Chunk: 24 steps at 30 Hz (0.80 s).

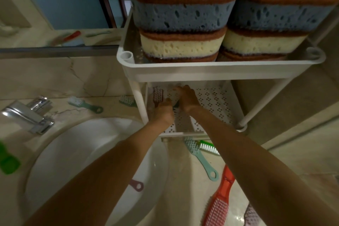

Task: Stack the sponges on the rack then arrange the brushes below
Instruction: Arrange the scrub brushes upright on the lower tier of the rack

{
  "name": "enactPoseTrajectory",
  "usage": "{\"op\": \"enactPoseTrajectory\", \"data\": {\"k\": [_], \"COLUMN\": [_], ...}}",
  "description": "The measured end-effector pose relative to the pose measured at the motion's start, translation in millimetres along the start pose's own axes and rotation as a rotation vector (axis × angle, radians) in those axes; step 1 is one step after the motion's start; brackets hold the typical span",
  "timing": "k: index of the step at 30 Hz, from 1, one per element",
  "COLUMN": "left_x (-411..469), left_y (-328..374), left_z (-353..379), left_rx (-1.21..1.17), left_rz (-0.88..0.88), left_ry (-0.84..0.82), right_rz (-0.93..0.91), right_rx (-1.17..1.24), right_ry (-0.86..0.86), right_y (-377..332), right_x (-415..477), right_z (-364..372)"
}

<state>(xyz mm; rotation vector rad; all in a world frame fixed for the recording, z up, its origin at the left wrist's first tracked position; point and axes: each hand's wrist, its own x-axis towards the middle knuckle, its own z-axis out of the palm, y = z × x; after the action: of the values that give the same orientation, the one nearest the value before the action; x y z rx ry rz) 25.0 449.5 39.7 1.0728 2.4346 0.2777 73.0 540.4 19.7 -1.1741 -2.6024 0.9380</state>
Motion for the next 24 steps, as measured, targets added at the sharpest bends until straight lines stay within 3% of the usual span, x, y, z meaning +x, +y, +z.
{"op": "enactPoseTrajectory", "data": {"k": [3,6,10,14,19,24], "left_x": [-1,-4,-10,-12,-7,-11], "left_y": [4,2,2,-1,-5,-4], "left_z": [0,1,-4,-5,1,-1], "left_rx": [-0.070,-0.128,-0.129,-0.210,-0.495,-0.581], "left_rz": [0.008,-0.037,-0.048,-0.102,-0.262,-0.352], "left_ry": [-0.026,-0.035,0.016,0.058,0.008,0.020], "right_rz": [-0.042,0.080,0.188,0.125,0.018,0.076], "right_rx": [-0.041,0.046,0.050,0.035,0.058,0.129], "right_ry": [0.019,-0.041,0.020,0.005,-0.040,-0.073], "right_y": [12,16,16,5,-10,-12], "right_x": [2,-1,-8,-13,-15,-15], "right_z": [4,9,14,17,30,42]}}
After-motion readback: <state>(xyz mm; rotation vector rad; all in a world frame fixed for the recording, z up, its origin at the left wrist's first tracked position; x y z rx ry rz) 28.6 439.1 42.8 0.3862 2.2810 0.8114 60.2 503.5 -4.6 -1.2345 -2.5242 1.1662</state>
